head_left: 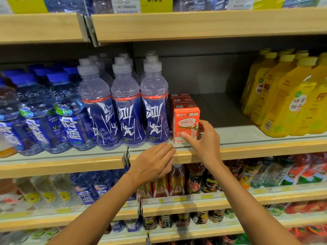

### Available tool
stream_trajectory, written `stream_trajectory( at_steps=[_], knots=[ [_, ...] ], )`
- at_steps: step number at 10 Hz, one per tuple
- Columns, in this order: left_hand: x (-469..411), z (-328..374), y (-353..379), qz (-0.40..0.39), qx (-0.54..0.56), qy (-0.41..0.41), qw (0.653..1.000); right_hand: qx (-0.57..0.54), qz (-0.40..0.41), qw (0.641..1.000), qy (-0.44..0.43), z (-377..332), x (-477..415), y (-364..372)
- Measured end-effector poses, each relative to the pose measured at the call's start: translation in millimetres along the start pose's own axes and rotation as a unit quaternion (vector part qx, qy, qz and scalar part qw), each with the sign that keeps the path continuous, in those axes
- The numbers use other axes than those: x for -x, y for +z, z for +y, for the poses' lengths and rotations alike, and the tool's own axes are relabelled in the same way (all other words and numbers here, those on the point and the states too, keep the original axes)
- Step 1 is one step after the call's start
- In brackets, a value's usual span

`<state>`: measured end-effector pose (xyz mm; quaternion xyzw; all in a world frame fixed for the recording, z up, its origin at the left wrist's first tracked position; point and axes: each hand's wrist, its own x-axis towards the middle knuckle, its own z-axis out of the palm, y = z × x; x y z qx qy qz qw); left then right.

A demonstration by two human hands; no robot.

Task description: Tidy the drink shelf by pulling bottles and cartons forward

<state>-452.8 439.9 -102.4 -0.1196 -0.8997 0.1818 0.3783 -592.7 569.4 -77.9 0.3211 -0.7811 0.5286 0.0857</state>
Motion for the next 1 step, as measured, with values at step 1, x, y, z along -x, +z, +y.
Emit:
stream_trajectory(
  at_steps=[1],
  knots=[
    [-6.3,6.8,-10.2,0.016,0.110,-0.128,0.985,-0.016,0.024,0.999,-0.021,1.2,13.6,-10.4]
  ],
)
